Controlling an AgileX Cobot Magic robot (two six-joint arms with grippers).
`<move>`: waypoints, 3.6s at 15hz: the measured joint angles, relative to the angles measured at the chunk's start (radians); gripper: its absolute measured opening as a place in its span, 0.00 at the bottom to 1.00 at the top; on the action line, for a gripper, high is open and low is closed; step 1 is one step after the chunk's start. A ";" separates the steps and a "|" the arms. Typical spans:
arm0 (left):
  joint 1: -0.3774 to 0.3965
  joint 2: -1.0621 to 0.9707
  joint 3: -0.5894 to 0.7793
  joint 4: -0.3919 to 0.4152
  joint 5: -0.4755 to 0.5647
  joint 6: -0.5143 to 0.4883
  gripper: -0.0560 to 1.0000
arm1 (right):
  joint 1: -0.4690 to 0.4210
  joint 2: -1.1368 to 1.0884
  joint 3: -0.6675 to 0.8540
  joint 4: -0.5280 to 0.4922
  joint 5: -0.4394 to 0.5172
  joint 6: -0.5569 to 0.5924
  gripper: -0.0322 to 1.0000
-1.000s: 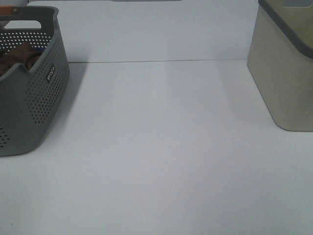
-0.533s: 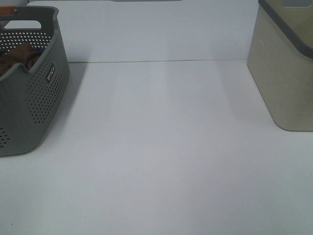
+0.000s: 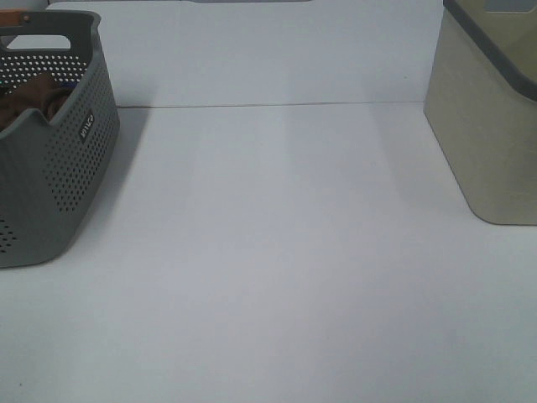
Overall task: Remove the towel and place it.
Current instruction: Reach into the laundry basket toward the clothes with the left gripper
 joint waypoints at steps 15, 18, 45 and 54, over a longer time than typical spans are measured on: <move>0.000 0.000 0.000 0.000 0.000 0.000 0.71 | 0.000 0.000 0.000 0.000 0.000 0.000 0.74; 0.000 0.000 0.000 0.000 0.000 0.000 0.71 | 0.000 0.000 0.000 0.000 0.000 0.000 0.74; 0.000 1.774 -1.115 0.338 -0.112 -0.348 0.64 | 0.001 0.000 0.000 0.007 0.000 0.000 0.74; 0.034 2.276 -1.665 0.338 -0.025 -0.349 0.64 | 0.001 0.000 0.000 0.007 0.000 0.000 0.74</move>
